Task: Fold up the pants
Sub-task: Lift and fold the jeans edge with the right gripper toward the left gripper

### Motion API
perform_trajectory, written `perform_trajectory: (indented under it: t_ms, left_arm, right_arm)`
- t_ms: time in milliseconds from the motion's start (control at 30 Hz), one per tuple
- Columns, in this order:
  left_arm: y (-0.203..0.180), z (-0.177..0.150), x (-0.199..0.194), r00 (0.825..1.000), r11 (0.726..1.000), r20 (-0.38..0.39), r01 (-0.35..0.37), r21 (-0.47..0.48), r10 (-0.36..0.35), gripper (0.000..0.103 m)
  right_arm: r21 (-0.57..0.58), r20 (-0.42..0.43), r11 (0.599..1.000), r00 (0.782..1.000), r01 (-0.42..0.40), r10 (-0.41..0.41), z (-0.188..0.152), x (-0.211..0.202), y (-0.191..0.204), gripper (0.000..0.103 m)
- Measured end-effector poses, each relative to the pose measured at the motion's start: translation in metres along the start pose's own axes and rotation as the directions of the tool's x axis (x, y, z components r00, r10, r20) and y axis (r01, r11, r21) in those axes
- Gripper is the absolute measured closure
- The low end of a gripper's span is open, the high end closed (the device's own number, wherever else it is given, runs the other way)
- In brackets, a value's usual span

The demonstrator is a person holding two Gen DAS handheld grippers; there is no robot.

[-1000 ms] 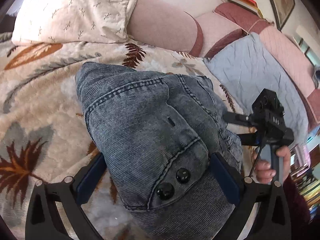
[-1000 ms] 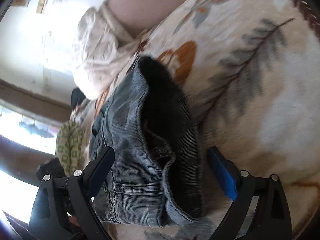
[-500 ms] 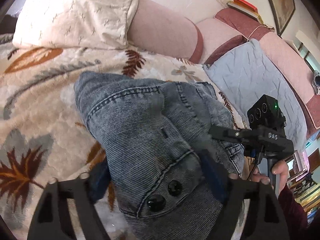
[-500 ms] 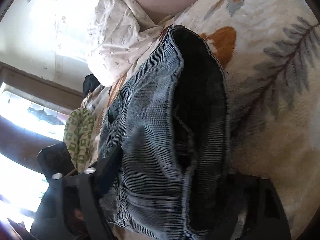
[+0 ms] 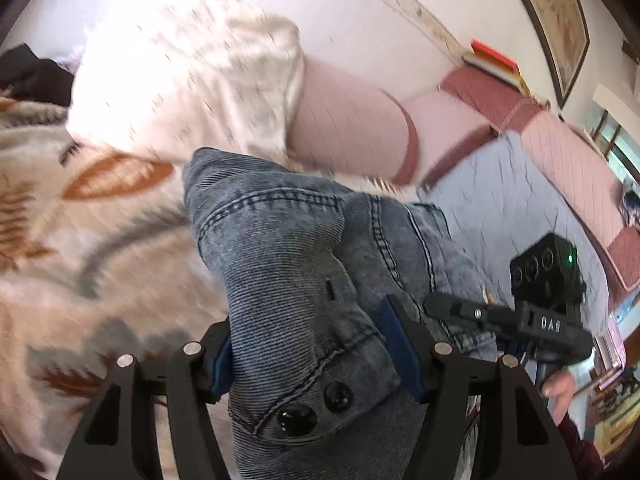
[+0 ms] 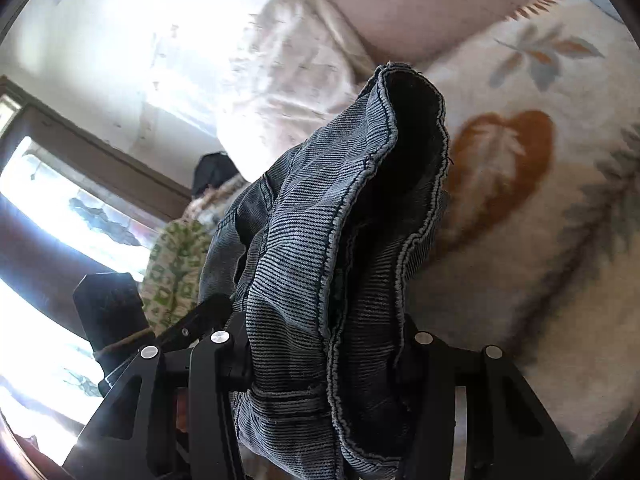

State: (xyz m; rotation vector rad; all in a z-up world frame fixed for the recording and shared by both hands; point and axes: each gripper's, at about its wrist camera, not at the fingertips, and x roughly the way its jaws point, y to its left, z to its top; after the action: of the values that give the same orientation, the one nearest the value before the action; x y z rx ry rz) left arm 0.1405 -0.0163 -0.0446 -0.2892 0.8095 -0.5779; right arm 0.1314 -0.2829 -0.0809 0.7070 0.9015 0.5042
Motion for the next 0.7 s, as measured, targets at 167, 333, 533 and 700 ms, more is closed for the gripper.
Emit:
perform_trajectory:
  t_ms: [167, 333, 533, 700]
  left_arm:
    - [0.021, 0.013, -0.019, 0.997, 0.998, 0.055, -0.06, -0.028, 0.061, 0.036]
    - [0.037, 0.015, -0.017, 0.99, 0.992, 0.053, -0.126, -0.03, 0.128, 0.036]
    - [0.046, 0.005, 0.006, 0.978, 0.978, -0.013, -0.208, -0.008, 0.208, 0.036]
    - [0.057, -0.004, 0.025, 0.959, 0.96, -0.05, -0.28, 0.01, 0.28, 0.036]
  right_arm:
    - [-0.018, 0.039, 0.998, 0.997, -0.066, 0.067, 0.002, 0.023, 0.025, 0.057]
    - [-0.01, 0.024, 0.996, 0.996, -0.087, 0.088, -0.001, 0.048, 0.031, 0.057]
    - [0.001, -0.018, 1.0, 1.0, -0.006, 0.006, -0.004, 0.07, 0.021, 0.057]
    - [0.008, -0.043, 0.998, 0.997, 0.066, -0.066, -0.007, 0.089, 0.009, 0.057]
